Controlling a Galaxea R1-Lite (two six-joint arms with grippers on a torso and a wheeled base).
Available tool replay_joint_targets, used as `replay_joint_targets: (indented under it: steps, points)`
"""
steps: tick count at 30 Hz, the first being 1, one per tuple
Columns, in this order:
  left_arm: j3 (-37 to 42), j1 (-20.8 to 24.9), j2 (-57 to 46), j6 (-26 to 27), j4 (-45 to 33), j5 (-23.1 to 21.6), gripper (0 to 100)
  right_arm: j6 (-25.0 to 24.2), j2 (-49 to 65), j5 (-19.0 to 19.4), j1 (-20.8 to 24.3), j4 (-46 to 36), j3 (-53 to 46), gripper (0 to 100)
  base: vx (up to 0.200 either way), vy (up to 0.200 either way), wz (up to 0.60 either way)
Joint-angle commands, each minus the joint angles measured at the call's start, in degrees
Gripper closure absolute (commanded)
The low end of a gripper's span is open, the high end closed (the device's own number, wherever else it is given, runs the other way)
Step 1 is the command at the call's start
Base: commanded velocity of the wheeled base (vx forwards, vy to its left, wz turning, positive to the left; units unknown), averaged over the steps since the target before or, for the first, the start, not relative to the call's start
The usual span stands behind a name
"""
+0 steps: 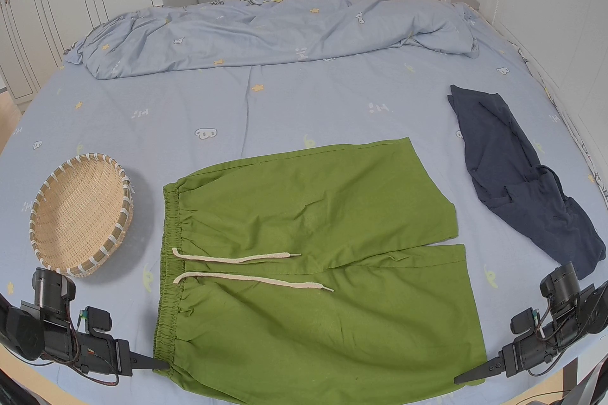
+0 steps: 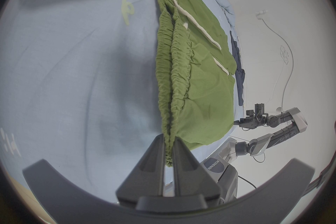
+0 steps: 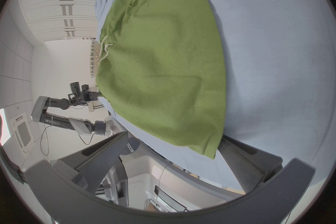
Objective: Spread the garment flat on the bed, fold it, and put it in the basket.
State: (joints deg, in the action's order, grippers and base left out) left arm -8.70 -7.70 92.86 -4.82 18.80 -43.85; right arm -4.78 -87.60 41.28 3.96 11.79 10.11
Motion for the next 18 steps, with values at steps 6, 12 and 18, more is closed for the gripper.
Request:
replay_joint_targets:
  steps: [6,12,18]
  points:
    - [0.0,0.1,0.1,0.0,0.0,0.0,100,-0.1,-2.7,3.3,-1.8,2.4,-0.7,0,0.000,0.000,0.00]
    - [0.0,0.0,0.1,0.0,0.0,0.0,100,0.0,-2.7,3.3,-2.6,2.4,-1.3,100,0.000,0.000,0.00]
    - [0.0,-0.1,0.0,0.0,0.0,0.0,100,0.6,-2.2,3.2,-6.2,2.4,-3.1,100,0.000,0.000,0.00]
